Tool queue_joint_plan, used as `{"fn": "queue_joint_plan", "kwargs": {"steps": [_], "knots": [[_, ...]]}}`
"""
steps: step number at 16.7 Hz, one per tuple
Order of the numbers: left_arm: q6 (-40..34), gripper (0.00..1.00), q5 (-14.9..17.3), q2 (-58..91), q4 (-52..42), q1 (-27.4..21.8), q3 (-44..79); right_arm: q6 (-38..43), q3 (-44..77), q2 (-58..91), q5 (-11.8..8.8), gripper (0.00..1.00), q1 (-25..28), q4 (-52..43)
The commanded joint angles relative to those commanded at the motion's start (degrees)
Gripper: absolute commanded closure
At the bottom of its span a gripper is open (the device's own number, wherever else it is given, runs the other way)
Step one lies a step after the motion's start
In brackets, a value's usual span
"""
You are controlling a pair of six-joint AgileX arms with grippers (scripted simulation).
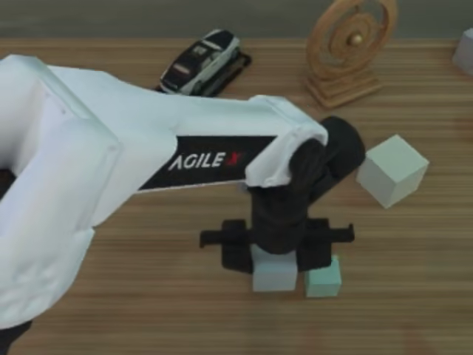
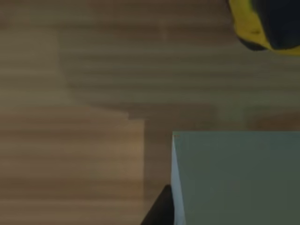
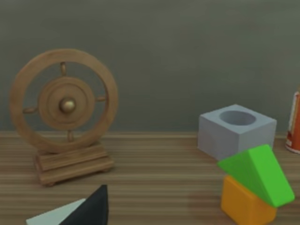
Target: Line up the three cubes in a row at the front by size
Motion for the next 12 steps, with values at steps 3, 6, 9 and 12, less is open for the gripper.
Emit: {"fn": "queue_joint_plan", "kwargs": {"steps": [3, 6, 9, 12], "knots": [[0.0, 1.0, -0.1, 0.7, 1.8, 0.0, -1.3, 0.0, 0.0, 0.0, 0.0, 0.0, 0.0, 0.0], [0.0, 0.92, -0.1, 0.7, 1.8, 0.0, -1.3, 0.0, 0.0, 0.0, 0.0, 0.0, 0.0, 0.0], [0.0, 0.7, -0.1, 0.7, 1.8, 0.0, -1.3, 0.0, 0.0, 0.0, 0.0, 0.0, 0.0, 0.0], [0.0, 0.47, -0.1, 0.7, 1.8, 0.0, -1.3, 0.0, 0.0, 0.0, 0.0, 0.0, 0.0, 0.0]]}}
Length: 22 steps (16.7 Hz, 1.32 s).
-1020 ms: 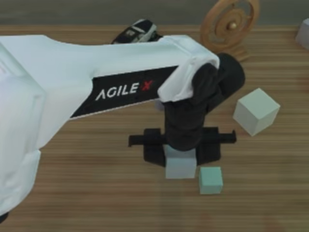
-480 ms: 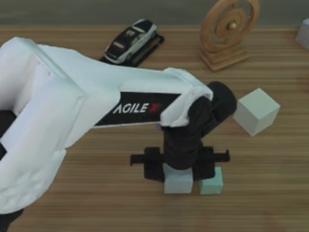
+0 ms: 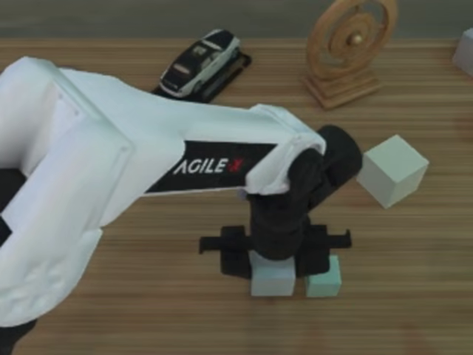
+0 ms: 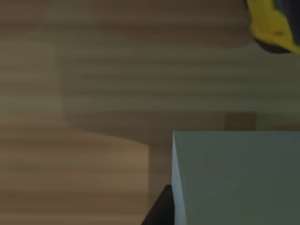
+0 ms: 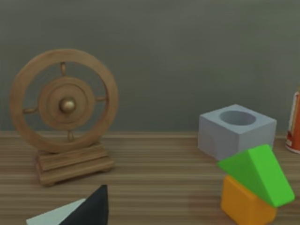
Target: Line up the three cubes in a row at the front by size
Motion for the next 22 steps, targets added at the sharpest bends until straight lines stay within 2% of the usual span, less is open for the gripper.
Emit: {"fn": "queue_joint_plan", "kwargs": {"steps": [6, 16, 22], "knots": [[0.0, 0.02, 0.0, 0.0, 0.0, 0.0, 0.0, 0.0, 0.0, 0.0, 0.0, 0.0, 0.0, 0.0], [0.0, 0.0, 0.0, -0.1, -0.2, 0.0, 0.2, 0.0, 0.0, 0.0, 0.0, 0.0, 0.0, 0.0], [-0.3, 0.0, 0.0, -3.8, -11.3, 0.6, 6.9, 0.0, 0.0, 0.0, 0.0, 0.0, 0.0, 0.0]]}}
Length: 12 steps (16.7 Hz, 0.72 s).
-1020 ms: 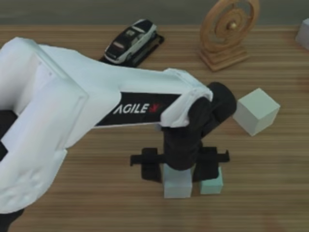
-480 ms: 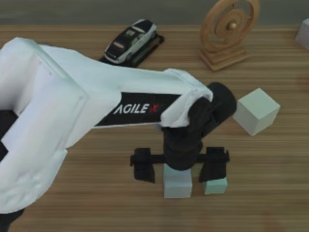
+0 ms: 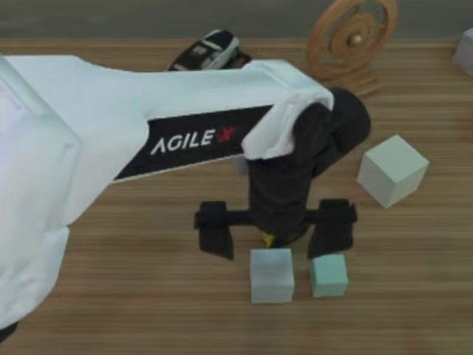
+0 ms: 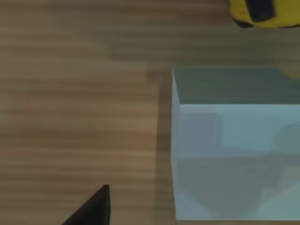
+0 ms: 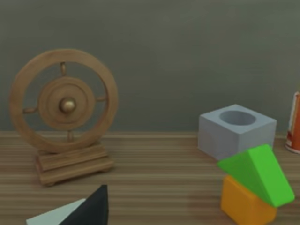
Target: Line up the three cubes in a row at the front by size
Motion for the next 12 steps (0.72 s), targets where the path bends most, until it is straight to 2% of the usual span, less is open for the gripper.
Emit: {"fn": "queue_joint_plan", "kwargs": {"steps": [8, 12], "knots": [[0.0, 0.0, -0.1, -1.7, -1.8, 0.3, 1.0, -0.1, 0.6, 0.6, 0.0, 0.0, 0.1, -0.4], [0.9, 0.0, -0.5, -10.0, 2.7, 4.8, -6.1, -1.6, 8.8, 8.9, -0.2, 0.0, 1.5, -5.8]]}}
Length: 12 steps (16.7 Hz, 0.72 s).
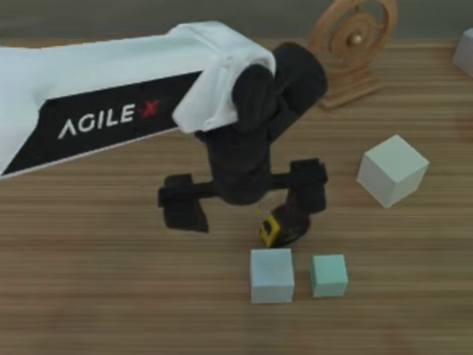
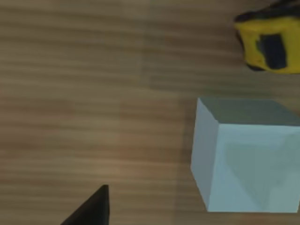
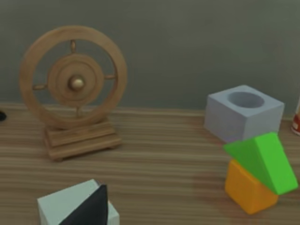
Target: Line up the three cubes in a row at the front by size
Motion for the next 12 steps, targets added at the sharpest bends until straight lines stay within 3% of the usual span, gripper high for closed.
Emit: {"fn": "queue_joint_plan", "kwargs": {"steps": [6, 12], "knots": [[6.4, 0.0, -0.4, -29.7, 14.5, 13.3, -23.7, -4.7, 27.2, 30.7, 0.2, 0.0, 3.2, -16.8], [20.2, 0.0, -0.5, -67.5, 32.5, 28.7, -53.7, -10.3, 58.4, 72.3, 0.4, 0.0, 7.2, -37.7]]}}
